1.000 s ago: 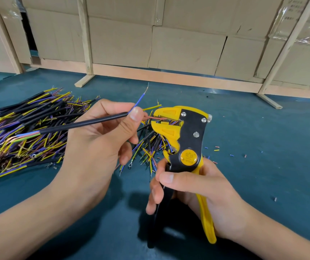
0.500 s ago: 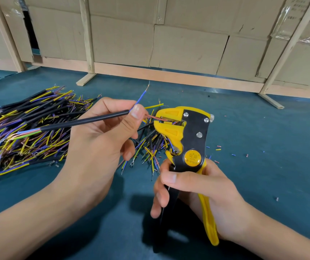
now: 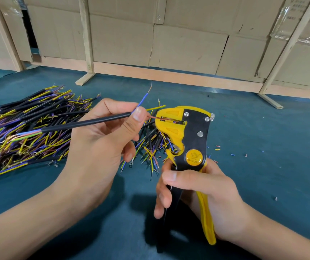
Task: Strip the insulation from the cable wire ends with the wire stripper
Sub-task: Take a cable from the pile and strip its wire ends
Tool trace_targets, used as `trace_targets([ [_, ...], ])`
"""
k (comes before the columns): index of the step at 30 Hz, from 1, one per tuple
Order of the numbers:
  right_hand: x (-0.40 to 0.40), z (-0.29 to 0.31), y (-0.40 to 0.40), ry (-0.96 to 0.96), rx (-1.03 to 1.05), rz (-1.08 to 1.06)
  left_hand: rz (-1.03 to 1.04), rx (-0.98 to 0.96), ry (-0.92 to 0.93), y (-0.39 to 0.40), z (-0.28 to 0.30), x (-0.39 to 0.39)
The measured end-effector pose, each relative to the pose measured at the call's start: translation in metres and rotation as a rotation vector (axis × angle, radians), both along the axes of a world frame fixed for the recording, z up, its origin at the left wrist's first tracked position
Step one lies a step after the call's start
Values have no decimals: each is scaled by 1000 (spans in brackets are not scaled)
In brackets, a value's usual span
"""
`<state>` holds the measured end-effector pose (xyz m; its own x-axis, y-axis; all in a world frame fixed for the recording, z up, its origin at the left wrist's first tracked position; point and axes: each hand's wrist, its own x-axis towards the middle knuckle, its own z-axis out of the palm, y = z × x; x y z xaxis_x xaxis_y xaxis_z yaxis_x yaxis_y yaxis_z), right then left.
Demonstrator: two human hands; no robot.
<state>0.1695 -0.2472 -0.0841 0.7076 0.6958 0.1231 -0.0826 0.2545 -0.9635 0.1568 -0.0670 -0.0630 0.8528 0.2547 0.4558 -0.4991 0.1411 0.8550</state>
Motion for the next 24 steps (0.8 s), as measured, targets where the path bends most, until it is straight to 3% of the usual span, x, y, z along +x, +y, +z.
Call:
trace_targets([
  [12, -4, -2, 1, -87, -168, -137, -5, 1, 2, -2, -1, 0],
  [24, -8, 5, 9, 8, -109, -283, 11, -33, 56, -2, -3, 2],
])
